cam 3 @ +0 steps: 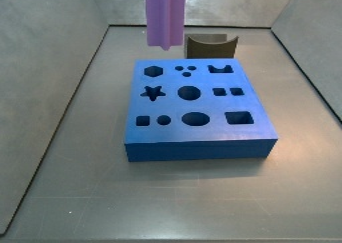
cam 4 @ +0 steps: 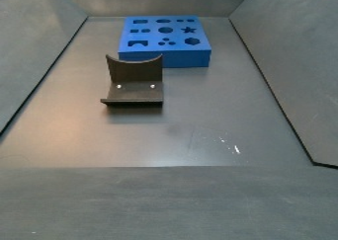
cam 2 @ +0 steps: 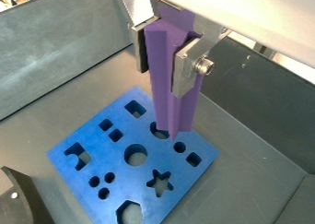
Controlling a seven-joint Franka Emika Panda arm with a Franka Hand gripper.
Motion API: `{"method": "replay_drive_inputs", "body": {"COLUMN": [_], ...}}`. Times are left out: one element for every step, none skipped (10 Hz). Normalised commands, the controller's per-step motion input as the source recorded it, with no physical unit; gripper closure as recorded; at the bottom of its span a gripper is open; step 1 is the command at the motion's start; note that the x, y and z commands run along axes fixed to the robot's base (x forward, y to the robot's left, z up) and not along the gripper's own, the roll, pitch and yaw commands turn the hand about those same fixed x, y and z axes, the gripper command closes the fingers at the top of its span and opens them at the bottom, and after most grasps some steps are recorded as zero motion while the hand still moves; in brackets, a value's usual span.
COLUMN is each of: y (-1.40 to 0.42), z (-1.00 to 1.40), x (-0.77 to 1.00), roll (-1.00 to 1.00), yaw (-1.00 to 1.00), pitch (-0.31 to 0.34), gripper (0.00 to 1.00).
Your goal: Insert the star object.
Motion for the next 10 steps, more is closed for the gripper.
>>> {"method": "replay_drive_inputs", "body": {"y": [0.17, 0.35, 0.33, 0.29, 0.29, 0.19, 0.09, 0.03, 0.03, 0.02], "z": [-0.47, -0.68, -0.72, -0.80, -0.86, -0.91, -0.84, -0.51, -0.60, -0.60], "x": [0.00, 0.00, -0.06, -0.16, -0.30, -0.38, -0.09, 0.09, 0.09, 0.03], "roll": [0.05, 0.34, 0.34, 0.30, 0.27, 0.20, 0.08, 0.00, 0.00, 0.00], "yaw": [-0.06, 0.00, 0.00, 0.00, 0.03, 0.00, -0.03, -0.07, -0.09, -0.11], "pitch": [0.000, 0.000, -0.020, -0.043, -0.071, -0.086, -0.044, 0.029, 0.000, 0.000], "gripper": [1.00, 1.00, 1.00, 1.00, 1.00, 1.00, 1.00, 1.00, 1.00, 1.00]}}
